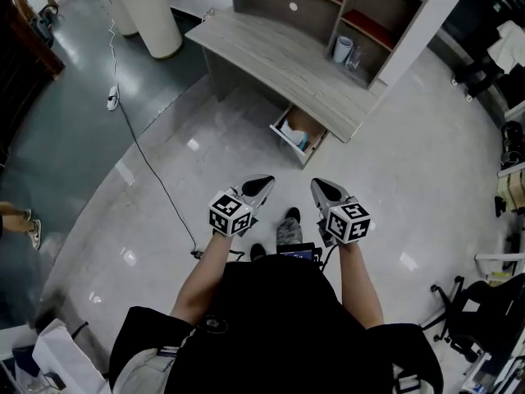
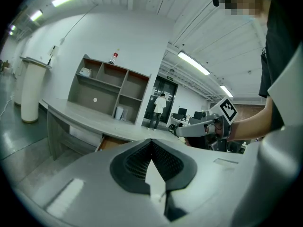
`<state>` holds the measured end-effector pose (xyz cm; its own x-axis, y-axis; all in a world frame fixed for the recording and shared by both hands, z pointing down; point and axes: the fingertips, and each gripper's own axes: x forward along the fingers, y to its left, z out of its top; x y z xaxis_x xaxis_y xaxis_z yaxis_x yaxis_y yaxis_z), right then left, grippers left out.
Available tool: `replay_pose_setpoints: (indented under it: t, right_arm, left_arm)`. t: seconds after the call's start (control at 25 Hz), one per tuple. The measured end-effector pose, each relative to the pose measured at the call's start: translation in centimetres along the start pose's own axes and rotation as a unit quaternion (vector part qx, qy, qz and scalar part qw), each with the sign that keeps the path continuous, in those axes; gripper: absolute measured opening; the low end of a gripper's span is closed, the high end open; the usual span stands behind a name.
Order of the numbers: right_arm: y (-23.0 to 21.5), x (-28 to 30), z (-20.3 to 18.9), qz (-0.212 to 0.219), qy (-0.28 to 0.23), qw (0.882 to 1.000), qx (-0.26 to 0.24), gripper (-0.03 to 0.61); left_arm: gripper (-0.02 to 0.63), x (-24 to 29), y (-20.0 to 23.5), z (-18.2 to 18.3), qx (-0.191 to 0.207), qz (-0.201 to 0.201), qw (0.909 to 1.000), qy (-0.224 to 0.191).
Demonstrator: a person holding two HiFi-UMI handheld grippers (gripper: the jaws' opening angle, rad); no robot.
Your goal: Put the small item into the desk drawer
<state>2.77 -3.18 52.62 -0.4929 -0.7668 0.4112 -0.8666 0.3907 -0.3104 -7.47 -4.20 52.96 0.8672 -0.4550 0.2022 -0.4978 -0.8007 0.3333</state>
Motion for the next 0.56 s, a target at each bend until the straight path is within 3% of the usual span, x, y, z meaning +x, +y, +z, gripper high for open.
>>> replay_pose_setpoints:
  t: [0.56]
  right_arm:
    - [0.9,-1.4,0.0,-0.01,-0.016,1.0,-0.003,0.0]
  left_arm:
    - [0.002,-0.3,-1.2,0.1,0.024,-0.008,0.9996,0.009]
